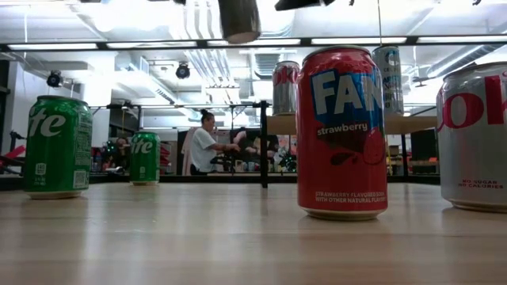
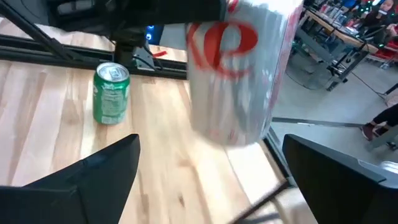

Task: Place canned beverage on shelf
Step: Put the left silver soda can on the back of the shelf aligned with the other silver soda can

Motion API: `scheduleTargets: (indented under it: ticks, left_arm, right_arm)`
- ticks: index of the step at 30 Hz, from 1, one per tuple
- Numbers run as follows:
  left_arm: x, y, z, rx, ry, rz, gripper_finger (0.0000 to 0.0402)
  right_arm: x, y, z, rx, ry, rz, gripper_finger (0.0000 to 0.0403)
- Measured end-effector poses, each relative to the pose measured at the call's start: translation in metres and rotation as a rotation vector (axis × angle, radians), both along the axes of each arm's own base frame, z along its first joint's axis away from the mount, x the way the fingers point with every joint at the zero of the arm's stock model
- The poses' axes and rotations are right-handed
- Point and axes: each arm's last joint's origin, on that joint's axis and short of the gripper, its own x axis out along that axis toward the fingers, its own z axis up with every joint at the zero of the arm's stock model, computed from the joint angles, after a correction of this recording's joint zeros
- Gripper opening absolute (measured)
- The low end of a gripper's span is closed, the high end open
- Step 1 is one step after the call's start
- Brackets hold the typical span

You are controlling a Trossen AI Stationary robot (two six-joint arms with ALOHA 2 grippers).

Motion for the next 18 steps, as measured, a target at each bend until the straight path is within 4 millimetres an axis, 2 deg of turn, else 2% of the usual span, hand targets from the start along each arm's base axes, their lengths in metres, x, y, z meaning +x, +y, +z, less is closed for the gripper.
scheduleTargets:
  ticks: [4,7,12,18]
  left_arm:
    - [0.001,0.020,0.023,0.098,0.017,-0.023,0.0284]
    - [-0.001,0.043,0.036,0.148,0.026,-0.028,0.0284]
    - [-0.002,0.098,0.054,0.156,-0.032,-0.095,0.0284]
    - [0.013,0.168,0.053,0.071,-0.014,-0.137,0.0284]
  right_arm:
    - [-0.025,-0.007,0.023,-0.010,-0.030,0.007,0.0383]
    - [-0.041,-0.013,0.036,-0.004,-0.071,0.004,0.0384]
    - [-0.055,-0.019,0.043,-0.012,-0.089,0.002,0.0384]
    - [-0.058,-0.028,0.041,-0.018,-0.078,-0.030,0.0384]
